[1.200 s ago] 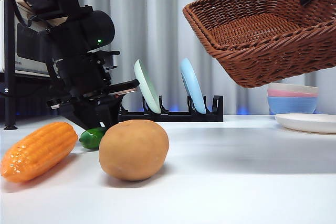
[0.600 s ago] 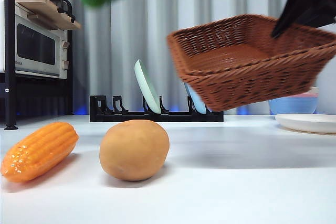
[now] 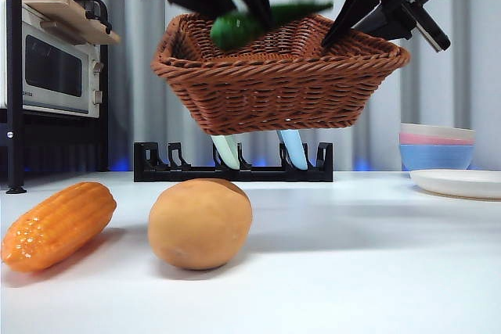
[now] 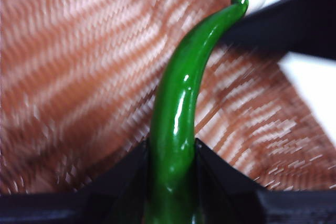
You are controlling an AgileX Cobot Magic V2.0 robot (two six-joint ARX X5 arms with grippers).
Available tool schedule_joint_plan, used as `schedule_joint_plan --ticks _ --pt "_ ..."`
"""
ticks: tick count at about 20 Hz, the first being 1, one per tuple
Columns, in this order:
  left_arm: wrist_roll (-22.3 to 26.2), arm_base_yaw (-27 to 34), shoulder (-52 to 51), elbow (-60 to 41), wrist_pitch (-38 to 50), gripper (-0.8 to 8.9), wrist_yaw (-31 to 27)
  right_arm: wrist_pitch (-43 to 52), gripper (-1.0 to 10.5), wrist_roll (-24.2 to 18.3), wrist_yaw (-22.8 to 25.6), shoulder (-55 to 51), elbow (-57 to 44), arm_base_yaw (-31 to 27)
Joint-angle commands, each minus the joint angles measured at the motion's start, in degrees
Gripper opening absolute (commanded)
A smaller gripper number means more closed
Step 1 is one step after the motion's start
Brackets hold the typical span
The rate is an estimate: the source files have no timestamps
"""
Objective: Pick up the basket,pick up the corn from the table,pick up the potato from the table,pick up the cucumber from the table,put all items into the basket
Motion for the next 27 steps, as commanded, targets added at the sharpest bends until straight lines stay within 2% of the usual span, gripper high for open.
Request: schedule_joint_plan --ticks 1,2,6,11,15,18,19,22,27 --pt "0.00 -0.13 0.87 -0.46 -1.62 4.48 -0.24 1.27 -0.1 1.49 -0.61 -0.17 0.17 0.07" --pt "0.00 -0.13 0.87 -0.46 -2.27 4.79 -0.22 1.27 -0.1 1.49 -0.61 -0.17 0.17 0.07" --pt "1.68 -0.11 -0.37 -0.46 -3.10 4.75 -0.17 1.29 -0.1 1.44 -0.57 -0.17 0.17 0.02" --pt "1.68 -0.09 -12.55 -0.46 -7.89 4.71 -1.14 1.29 -0.1 1.40 -0.55 -0.17 0.17 -0.74" --pt "1.09 -0.09 -23.28 -0.46 -22.91 4.67 -7.91 1.31 -0.1 1.38 -0.52 -0.17 0.17 -2.78" --pt "-1.14 -0.02 -25.27 -0.68 -36.98 4.67 -7.74 1.31 -0.1 1.38 -0.55 -0.20 0.17 -4.59" --pt "-1.97 -0.04 -25.27 -1.49 -39.34 4.67 -7.74 1.33 -0.1 1.33 -0.55 -0.22 0.17 -5.05" --pt "-5.60 -0.09 -25.27 -8.96 -35.87 4.67 -7.65 1.31 -0.1 0.96 -0.57 -0.22 0.17 -6.01" --pt "-10.10 3.78 -23.08 -25.73 -20.39 4.67 -5.70 1.31 -0.1 0.72 -0.50 -0.26 0.17 -6.60"
